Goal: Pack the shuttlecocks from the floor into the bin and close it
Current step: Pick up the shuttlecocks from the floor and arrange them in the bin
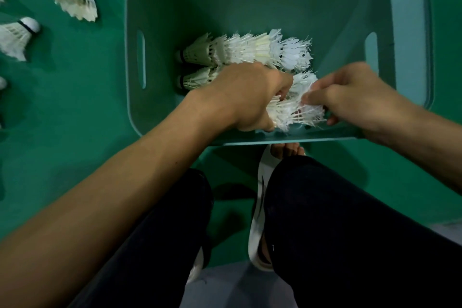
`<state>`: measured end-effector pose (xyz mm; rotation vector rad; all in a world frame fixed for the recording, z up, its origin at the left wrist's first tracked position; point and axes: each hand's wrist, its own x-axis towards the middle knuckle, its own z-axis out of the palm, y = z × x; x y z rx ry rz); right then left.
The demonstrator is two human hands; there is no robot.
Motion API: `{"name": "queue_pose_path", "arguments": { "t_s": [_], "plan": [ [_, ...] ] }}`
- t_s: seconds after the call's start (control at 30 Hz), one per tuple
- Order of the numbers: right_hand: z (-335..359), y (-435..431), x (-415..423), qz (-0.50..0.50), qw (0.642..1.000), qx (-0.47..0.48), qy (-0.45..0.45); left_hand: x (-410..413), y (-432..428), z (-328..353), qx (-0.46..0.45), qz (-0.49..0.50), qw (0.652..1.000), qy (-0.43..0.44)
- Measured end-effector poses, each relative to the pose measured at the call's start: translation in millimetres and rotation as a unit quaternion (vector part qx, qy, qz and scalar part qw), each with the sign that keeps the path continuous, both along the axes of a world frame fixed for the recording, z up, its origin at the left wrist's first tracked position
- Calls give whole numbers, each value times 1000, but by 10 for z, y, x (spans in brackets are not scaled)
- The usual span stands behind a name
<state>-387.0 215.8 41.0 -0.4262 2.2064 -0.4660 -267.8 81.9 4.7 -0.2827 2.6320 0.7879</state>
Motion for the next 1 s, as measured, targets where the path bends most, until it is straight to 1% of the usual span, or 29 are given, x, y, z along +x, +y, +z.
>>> {"name": "queue_pose_path", "arguments": {
  "t_s": [0.07, 0.17, 0.23, 0.3, 0.37, 0.4, 0.47, 0.53, 0.6, 0.67, 0.7, 0.77, 0.8, 0.83, 0.87, 0.9, 0.93, 0.97, 1.0],
  "plan": [
    [-32, 2, -43, -55, 997, 15, -43, -1, 15, -5, 8, -1, 1000, -2],
    [-24, 20, -59, -131, 988, 6, -87, -11, 16, -20, 17, 9, 1000, -3],
    [-43, 6, -51, -150, 984, 3, -91, -26, 9, -42, 11, 10, 1000, -8],
    [-86, -36, -47, -132, 985, 27, -110, -42, 14, -71, 2, 4, 1000, -20],
    [-137, -70, -46, -74, 987, 76, -120, -61, 44, -119, 3, -9, 999, -41],
    [-170, -86, -60, -37, 988, 99, -109, -76, 65, -156, 6, -15, 999, -49],
    [-220, -134, -104, 38, 989, 123, -73, -115, 98, -207, 10, -25, 998, -64],
    [-251, -189, -128, 127, 980, 148, -28, -146, 99, -215, 25, -29, 996, -75],
    [-269, -220, -97, 240, 949, 200, 41, -132, 63, -197, 53, -21, 995, -78],
    [-306, -217, -43, 336, 902, 241, 124, -69, 10, -141, 77, 6, 994, -74],
    [-327, -209, -10, 369, 879, 256, 161, -26, -16, -108, 73, 18, 995, -68],
    [-348, -206, 33, 421, 830, 279, 235, 75, -72, -40, 33, 33, 997, -62],
    [-325, -223, 33, 431, 815, 283, 264, 125, -102, -4, 6, 36, 997, -63],
    [-285, -245, 21, 434, 808, 272, 290, 174, -137, 30, -18, 33, 997, -72],
    [-263, -261, -19, 437, 808, 248, 308, 216, -170, 59, -38, 24, 995, -93],
    [-242, -277, -68, 436, 819, 211, 306, 250, -201, 71, -48, 9, 991, -125],
    [-237, -296, -111, 436, 838, 176, 277, 268, -216, 70, -45, -9, 986, -163],
    [-231, -325, -135, 440, 855, 155, 227, 271, -212, 53, -34, -29, 978, -204],
    [-258, -353, -147, 452, 860, 149, 182, 267, -190, 32, -21, -45, 968, -245]
  ]
}}
